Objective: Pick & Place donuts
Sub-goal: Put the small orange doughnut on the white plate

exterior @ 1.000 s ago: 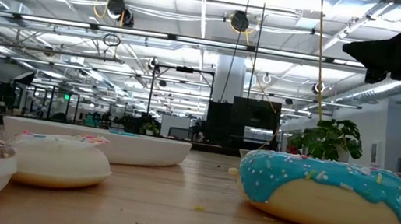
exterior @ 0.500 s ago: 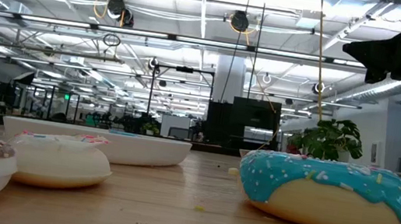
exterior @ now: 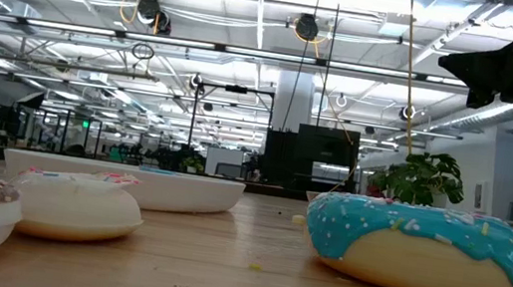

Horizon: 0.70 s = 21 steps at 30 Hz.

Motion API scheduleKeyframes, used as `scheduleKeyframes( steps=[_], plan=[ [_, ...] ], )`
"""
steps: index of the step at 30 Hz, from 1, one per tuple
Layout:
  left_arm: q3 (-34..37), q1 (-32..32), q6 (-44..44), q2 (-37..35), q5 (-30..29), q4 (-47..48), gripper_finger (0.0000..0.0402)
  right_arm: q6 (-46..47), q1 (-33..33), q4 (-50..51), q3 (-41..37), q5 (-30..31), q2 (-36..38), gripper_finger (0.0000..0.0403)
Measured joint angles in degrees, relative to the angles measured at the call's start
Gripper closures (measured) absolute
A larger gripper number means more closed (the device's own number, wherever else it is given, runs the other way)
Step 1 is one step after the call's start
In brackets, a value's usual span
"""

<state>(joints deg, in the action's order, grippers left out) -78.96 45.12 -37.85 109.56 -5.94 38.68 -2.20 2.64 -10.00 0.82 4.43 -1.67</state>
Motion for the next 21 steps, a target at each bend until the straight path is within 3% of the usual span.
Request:
scheduleKeyframes(
  steps=[8,21],
  plan=[
    [3.5,0.0,0.4,0.0,1.5,-6.5,0.0231,0.0,0.0,0.0,0.0,0.0,0.0,0.0403],
    [8.1,-0.6,0.0,0.0,1.1,-9.5,0.0231,0.0,0.0,0.0,0.0,0.0,0.0,0.0403]
  ],
)
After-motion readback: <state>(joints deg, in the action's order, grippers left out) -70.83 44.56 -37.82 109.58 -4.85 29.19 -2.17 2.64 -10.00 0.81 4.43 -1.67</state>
